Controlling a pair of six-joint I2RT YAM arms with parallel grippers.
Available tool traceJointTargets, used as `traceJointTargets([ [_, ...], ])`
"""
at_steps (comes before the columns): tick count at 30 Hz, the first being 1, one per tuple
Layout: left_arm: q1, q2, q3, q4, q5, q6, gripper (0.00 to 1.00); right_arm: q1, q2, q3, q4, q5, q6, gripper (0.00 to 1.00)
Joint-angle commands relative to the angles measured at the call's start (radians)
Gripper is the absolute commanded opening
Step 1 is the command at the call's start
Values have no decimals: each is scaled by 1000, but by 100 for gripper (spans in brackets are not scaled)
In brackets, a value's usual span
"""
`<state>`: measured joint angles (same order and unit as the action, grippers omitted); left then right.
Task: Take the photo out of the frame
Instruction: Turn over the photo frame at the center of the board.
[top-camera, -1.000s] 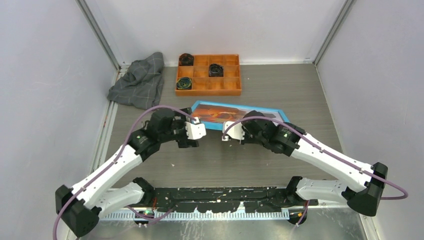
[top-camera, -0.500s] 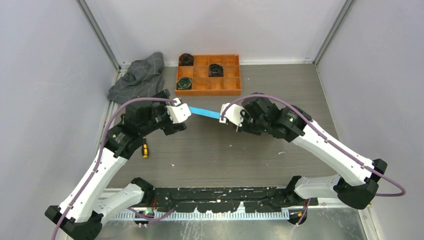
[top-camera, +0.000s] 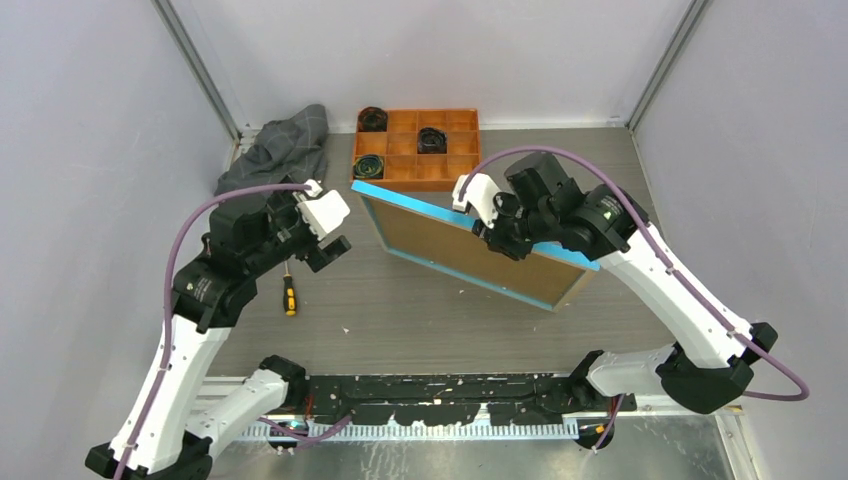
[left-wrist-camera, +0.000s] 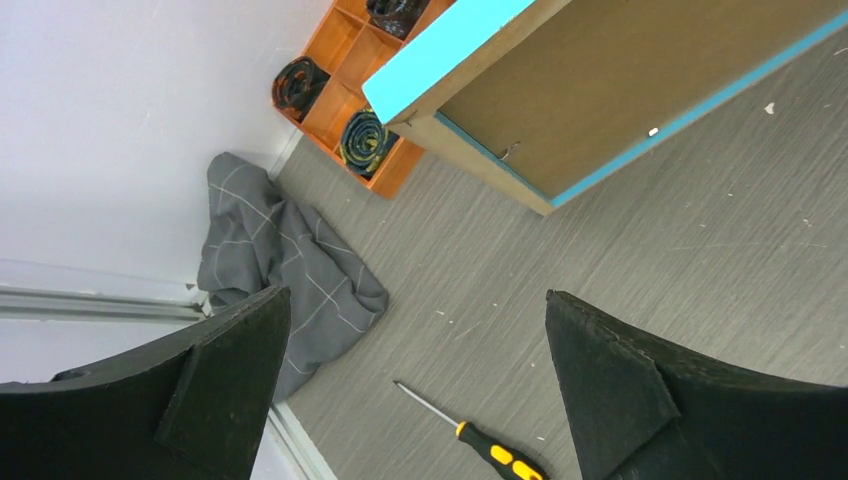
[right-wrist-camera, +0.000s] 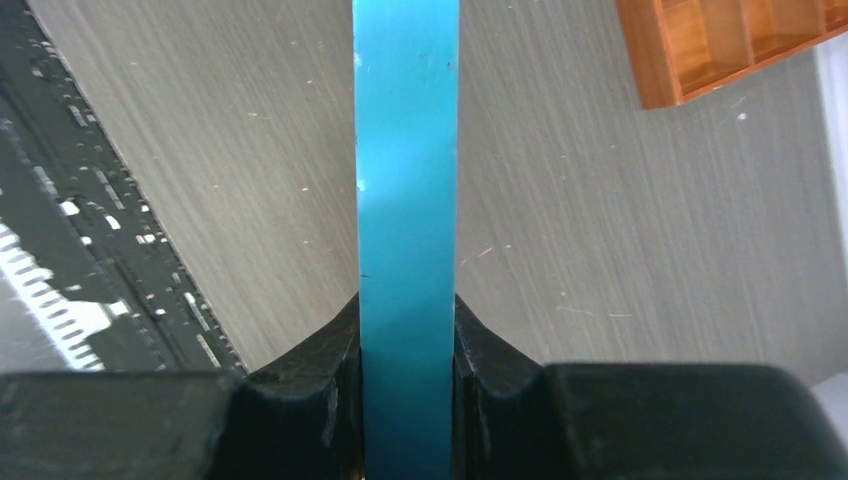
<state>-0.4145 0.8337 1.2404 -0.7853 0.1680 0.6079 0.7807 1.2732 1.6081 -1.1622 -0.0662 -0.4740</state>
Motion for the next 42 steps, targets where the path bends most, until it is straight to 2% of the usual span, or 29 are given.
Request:
traceJointTargets([
  [1,32,-11,14,-24,76,-67,100,-41,-21,122,54,-149,63,1],
  [6,60,-10,-58,22,123,-99,100,-97,-25,117,73,-279,107,1],
  [11,132,-20,-130,57,264,-118,100,-124,-6,70,105,-355,106,1],
  [16,301,-7,-195,84,528,-104,100,-156,16,52,127,-411,99,1],
  [20,461,59,-230,98,756,-58,100,-184,31,37,146,-473,101,1],
  [22,502,100,-245,104,826,-21,100,-196,53,32,154,-510,108,1],
  [32,509,161,-353,278,891,-3,100,-209,168,91,137,-654,117,1],
  [42,510,201,-398,256,863,111,100,-239,230,107,185,-686,88,1],
])
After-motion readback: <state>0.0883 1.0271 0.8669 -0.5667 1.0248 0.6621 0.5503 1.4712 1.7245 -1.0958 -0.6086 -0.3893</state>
